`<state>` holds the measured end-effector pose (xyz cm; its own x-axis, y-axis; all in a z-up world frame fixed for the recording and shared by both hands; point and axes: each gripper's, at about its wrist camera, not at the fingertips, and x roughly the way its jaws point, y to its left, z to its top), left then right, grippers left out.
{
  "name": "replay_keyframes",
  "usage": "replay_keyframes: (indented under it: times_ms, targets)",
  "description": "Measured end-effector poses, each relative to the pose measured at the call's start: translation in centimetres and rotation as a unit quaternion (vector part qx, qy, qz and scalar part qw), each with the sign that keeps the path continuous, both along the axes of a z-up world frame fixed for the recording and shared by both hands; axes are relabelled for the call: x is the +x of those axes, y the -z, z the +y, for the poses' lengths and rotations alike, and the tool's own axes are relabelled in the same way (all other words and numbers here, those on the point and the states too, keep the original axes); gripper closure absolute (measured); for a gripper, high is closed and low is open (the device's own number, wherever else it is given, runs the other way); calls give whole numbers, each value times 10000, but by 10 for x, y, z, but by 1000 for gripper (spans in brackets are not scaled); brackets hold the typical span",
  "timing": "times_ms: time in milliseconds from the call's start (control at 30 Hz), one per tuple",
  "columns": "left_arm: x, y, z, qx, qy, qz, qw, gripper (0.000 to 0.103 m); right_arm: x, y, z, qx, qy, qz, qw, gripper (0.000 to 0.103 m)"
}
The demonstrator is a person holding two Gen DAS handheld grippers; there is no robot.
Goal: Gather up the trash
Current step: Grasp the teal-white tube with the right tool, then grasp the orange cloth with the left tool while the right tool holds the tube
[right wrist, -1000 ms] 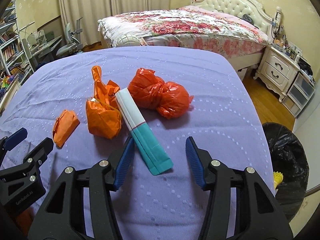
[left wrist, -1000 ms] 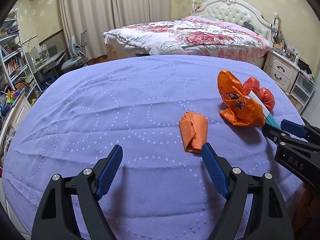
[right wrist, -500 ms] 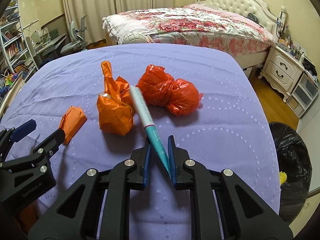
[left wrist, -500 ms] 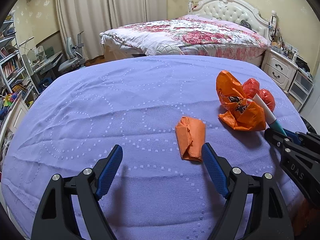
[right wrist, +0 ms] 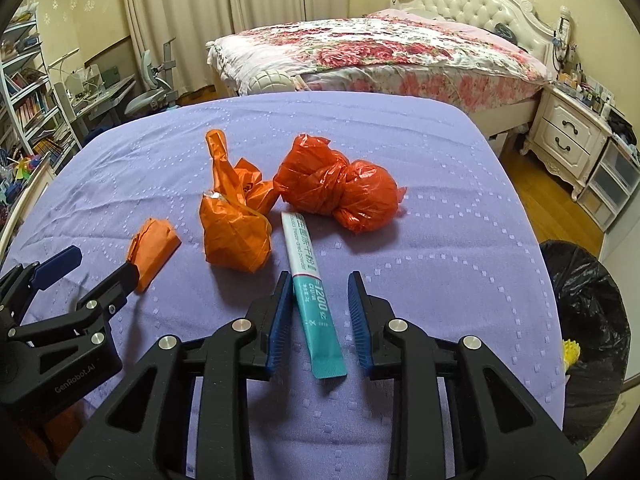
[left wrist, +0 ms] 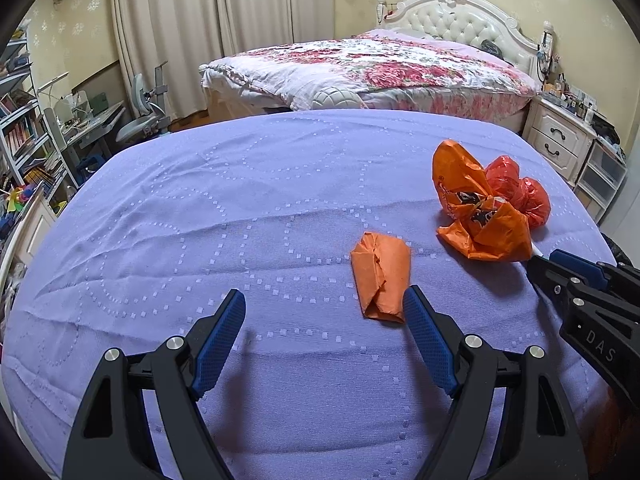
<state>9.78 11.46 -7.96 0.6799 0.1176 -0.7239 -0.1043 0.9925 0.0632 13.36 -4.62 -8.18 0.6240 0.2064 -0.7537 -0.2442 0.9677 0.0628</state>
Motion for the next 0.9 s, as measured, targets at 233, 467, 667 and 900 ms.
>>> replay_keyframes:
  times_ms: [233,467,667,900]
  targets:
    - [2,0,-2,13,63,21,10000,25,4,2,0,36,-26,70,10000,84]
    - [9,2,-4,-16,128,70,9999,25,6,3,-2,118,25,77,9999,88]
    - [16,6,-7,-98,314,242,9992,40,5,3,-4,186,22,85,9998,88]
    - [15,7,-9,-157,503,246,9983,74,6,3,-5,211,22,88,9997,88]
